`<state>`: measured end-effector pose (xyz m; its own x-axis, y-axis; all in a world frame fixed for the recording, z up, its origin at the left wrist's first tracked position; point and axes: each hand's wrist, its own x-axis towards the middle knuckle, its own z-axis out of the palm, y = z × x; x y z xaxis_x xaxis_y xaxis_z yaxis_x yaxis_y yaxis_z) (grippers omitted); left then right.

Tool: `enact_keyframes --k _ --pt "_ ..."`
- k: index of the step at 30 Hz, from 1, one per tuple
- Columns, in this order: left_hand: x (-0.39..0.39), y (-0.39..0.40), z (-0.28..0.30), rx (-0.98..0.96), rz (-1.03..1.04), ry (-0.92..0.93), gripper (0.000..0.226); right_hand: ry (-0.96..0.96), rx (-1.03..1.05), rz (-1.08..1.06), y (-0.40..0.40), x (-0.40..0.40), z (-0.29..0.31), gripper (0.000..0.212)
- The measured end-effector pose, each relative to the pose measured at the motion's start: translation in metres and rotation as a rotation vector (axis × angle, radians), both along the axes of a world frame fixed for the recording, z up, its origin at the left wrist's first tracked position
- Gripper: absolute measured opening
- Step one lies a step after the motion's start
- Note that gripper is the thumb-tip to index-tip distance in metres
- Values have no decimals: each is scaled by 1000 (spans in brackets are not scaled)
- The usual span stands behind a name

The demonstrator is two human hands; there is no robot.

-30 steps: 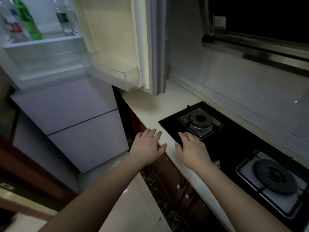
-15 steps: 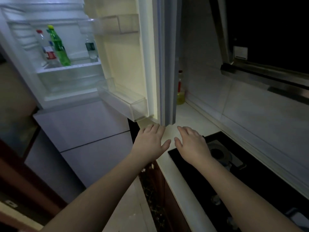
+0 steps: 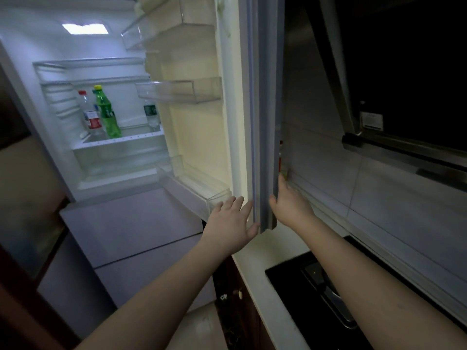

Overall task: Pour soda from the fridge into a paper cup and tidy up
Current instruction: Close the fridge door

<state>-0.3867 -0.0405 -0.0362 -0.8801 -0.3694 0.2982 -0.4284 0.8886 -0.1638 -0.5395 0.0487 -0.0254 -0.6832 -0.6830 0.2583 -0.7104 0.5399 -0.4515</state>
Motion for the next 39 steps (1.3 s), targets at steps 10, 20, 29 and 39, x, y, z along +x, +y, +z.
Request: enact_keyframes --k 10,20,29,39 --pt "6 -4 9 3 -6 48 80 -162 -131 18 -14 -4 0 66" --pt "27 5 12 113 -33 197 69 -108 -242 231 -11 28 -22 61" --pt "63 1 -6 168 139 341 77 -115 -266 596 -27 83 -33 60" --pt "138 -37 -13 196 335 446 71 -336 -225 883 -75 152 -36 56"
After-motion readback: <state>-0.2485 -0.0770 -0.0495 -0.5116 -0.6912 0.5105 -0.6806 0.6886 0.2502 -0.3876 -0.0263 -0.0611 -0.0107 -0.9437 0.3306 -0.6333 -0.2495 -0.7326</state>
